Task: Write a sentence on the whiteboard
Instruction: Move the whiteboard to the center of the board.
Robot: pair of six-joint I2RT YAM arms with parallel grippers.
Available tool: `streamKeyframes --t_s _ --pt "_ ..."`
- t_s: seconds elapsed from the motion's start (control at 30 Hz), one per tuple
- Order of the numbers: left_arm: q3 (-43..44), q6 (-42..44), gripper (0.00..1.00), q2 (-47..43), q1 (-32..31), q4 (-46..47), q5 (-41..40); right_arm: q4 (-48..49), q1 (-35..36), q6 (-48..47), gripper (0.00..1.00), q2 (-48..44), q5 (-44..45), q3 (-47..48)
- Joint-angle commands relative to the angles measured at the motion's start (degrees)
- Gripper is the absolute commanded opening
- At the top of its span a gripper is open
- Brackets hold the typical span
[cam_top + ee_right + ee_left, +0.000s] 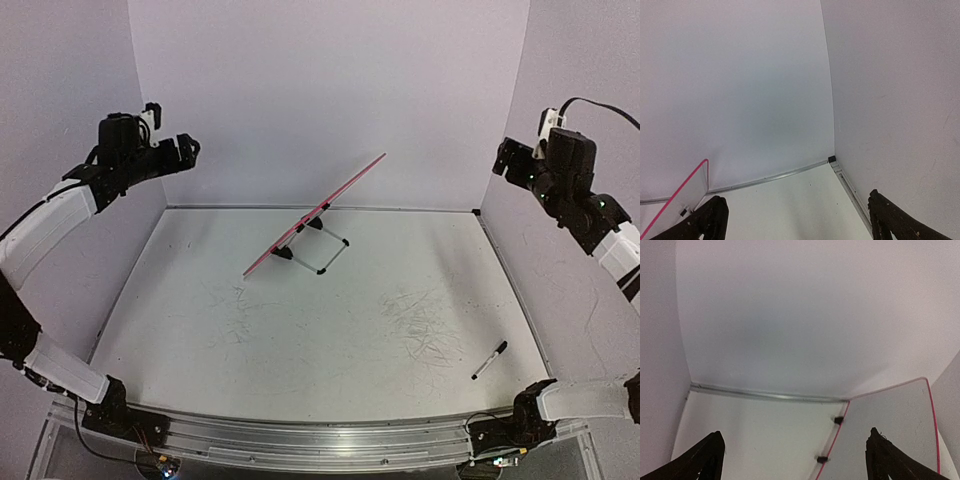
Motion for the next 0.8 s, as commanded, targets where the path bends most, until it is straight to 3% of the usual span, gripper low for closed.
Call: streamKeyframes --t_s 0.0,0.27,0.57,0.77 --pt "1.05 -2.3 0.99 3.54 -0.04 -5.75 11.47 -3.9 -0.1 2.02 0.98 1.68 -1.25 1.15" --pt "3.39 -4.54 0.99 12.68 -0.01 -6.39 19.17 -4.05 -0.09 2.42 0.98 5.45 -9.52 0.71" --pt "14.41 -10.5 0.83 30.86 -0.02 -7.5 31.01 -4.13 -0.05 3.33 0.98 8.26 -18.18 -1.29" --pt "25.79 -12.68 0.64 44.6 -0.03 -7.75 36.77 -4.2 0.04 5.08 0.98 10.59 -29.08 -2.57"
